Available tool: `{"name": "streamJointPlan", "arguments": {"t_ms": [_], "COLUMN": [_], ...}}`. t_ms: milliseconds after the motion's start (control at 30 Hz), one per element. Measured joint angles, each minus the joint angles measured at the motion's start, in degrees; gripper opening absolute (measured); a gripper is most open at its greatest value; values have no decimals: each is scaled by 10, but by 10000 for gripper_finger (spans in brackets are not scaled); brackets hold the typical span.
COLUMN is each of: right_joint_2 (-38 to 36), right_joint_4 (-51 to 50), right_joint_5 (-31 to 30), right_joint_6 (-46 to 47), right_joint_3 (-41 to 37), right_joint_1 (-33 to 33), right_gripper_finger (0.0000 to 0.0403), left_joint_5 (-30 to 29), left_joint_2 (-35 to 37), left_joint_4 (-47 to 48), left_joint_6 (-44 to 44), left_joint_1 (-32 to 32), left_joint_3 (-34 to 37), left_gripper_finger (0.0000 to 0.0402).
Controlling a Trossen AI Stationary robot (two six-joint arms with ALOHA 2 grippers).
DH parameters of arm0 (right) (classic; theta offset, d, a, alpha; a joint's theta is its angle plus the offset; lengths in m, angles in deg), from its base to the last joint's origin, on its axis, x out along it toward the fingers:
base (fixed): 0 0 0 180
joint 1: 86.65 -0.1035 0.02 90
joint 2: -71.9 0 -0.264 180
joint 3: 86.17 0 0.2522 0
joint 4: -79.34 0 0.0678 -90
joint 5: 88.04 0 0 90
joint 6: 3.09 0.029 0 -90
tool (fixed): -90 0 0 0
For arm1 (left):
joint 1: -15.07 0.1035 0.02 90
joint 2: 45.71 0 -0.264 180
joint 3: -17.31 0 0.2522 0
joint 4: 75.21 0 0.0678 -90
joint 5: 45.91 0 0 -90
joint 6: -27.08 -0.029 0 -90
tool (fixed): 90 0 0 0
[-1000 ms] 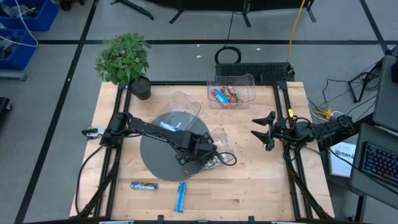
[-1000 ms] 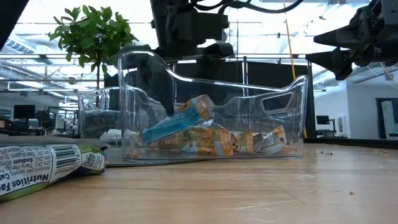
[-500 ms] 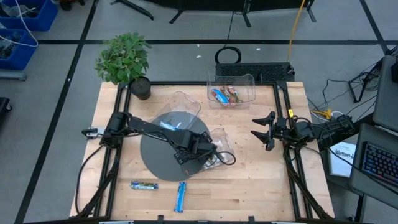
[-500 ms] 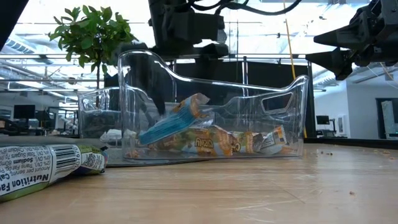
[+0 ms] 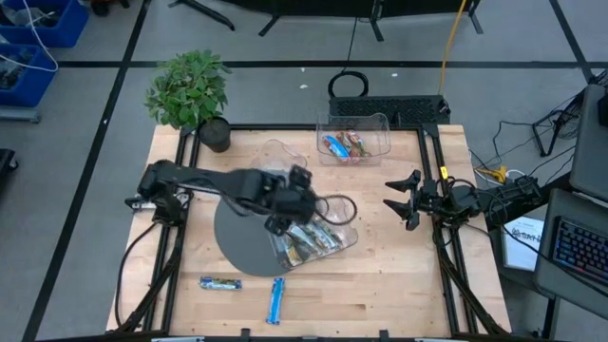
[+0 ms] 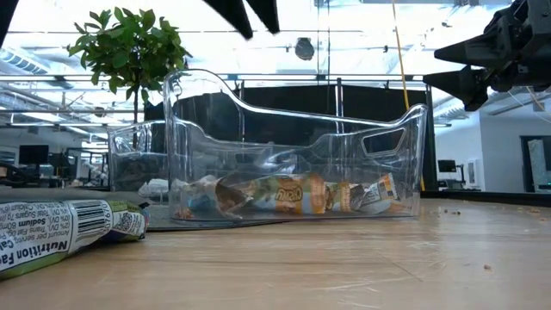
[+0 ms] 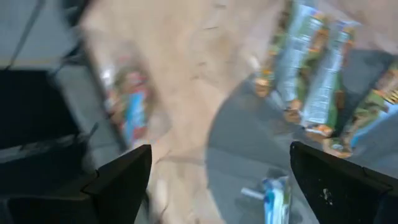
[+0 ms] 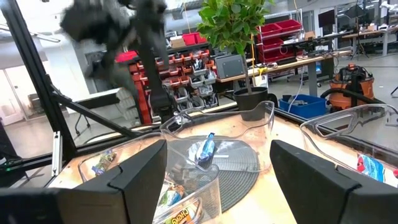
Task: Pick and place Granola Bars by type
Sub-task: Put the blue granola bar into the top left transparent bin
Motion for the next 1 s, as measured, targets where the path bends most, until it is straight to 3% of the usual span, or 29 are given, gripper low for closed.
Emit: {"name": "streamJointPlan", "arguments": {"t_ms": [233,400,500,1000], "right_joint_2": [0,0,0,0], "right_joint_4": [0,-1,-1,0], "right_joint_5": [0,0,0,0], "right_joint_6": [0,0,0,0], "right_joint_3": [0,0,0,0], "right_joint_1": [0,0,0,0], "right_gripper_finger": [279,279,279,279], "left_joint_5": [-97,-137,-141,-95], "left_joint_2": [46,80,87,81], "left_joint_4": [110,182,215,212], "left_joint_6": [153,311,404,885], "left_joint_1": [-17,-40,-58,-153], "left_joint_3": [-100,-121,-121,-120], "left_gripper_finger": [378,377,370,308]}}
